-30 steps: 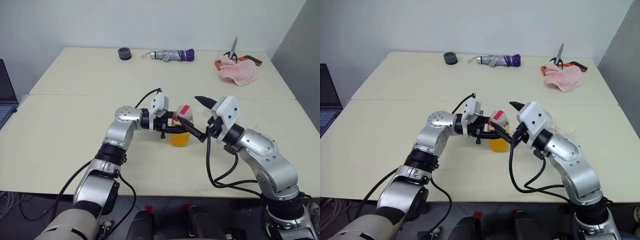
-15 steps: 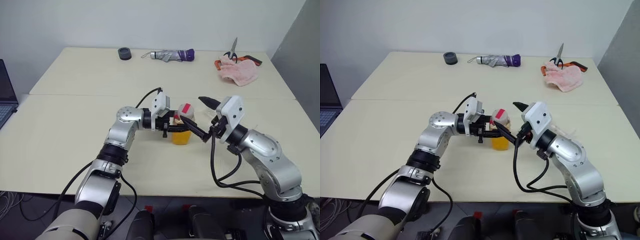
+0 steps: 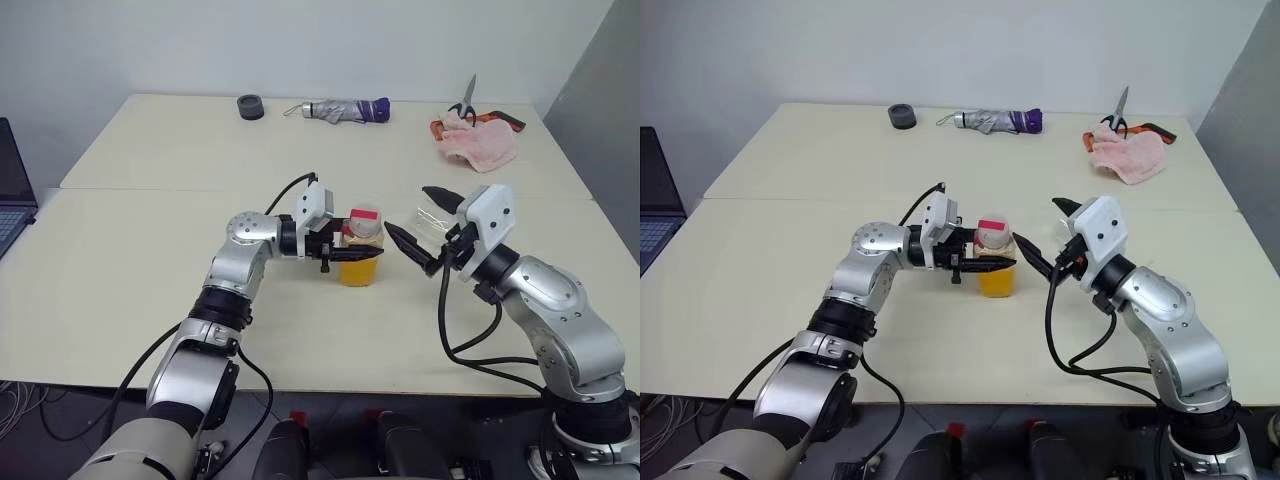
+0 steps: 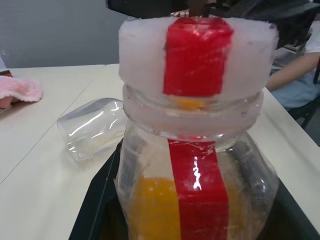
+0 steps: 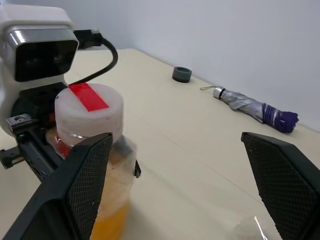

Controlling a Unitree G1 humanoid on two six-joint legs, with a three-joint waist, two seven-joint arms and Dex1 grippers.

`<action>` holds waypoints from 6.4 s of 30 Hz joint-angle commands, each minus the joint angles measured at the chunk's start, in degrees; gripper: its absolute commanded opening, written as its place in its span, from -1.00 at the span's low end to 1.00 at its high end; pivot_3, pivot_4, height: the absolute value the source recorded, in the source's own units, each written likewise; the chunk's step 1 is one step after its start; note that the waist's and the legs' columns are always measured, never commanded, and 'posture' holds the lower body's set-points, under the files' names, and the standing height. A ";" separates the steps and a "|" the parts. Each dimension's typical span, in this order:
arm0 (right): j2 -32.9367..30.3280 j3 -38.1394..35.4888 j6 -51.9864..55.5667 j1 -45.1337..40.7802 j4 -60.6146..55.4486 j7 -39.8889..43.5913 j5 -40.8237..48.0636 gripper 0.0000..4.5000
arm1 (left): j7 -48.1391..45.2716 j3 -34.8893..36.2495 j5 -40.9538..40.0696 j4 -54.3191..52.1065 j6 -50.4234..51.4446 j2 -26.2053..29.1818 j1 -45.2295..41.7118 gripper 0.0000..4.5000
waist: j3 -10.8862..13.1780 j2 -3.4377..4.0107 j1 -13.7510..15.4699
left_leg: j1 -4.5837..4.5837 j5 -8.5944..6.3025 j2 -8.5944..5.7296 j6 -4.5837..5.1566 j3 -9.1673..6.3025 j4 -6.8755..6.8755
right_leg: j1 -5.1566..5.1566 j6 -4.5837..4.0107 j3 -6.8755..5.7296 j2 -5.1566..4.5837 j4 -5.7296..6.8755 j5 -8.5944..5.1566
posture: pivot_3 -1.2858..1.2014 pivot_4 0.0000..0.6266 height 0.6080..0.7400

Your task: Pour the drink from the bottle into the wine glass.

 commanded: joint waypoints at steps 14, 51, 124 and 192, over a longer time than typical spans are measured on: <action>-2.46 0.21 5.34 -2.07 -7.82 2.87 8.77 0.95 | -0.63 1.38 -1.27 0.19 -0.48 -0.07 -2.34 -0.21 | 0.00 0.00 -0.07 | 0.00 0.00 0.00 0.00 0.00 0.01 | 0.00 0.00 0.01 0.00 0.01 0.00 | 0.03 -0.52 1.00; 4.71 5.67 1.46 -6.77 0.21 -1.11 -1.16 0.95 | -1.20 1.20 -0.67 0.64 -1.02 -0.07 -2.64 -0.21 | 0.00 0.00 -0.02 | 0.00 0.00 0.01 0.00 -0.01 0.01 | 0.00 0.00 -0.01 0.00 0.01 0.00 | 0.03 -0.52 1.00; 3.53 3.79 7.64 -10.24 4.03 5.64 11.41 0.95 | -0.50 1.41 -1.16 -0.62 -0.91 -0.53 -1.99 -0.21 | 0.00 0.00 -0.03 | 0.00 0.00 0.00 0.00 -0.01 0.01 | 0.00 0.00 -0.02 0.00 0.01 0.00 | 0.03 -0.52 1.00; -7.99 -21.25 1.61 22.95 -3.05 4.34 17.86 1.00 | 12.18 9.63 -3.80 -9.86 6.20 6.42 4.66 -0.21 | -0.01 0.03 -0.26 | 0.13 0.00 0.05 0.00 0.14 -0.02 | 0.05 0.04 0.18 0.05 0.03 -0.02 | 0.03 -0.52 1.00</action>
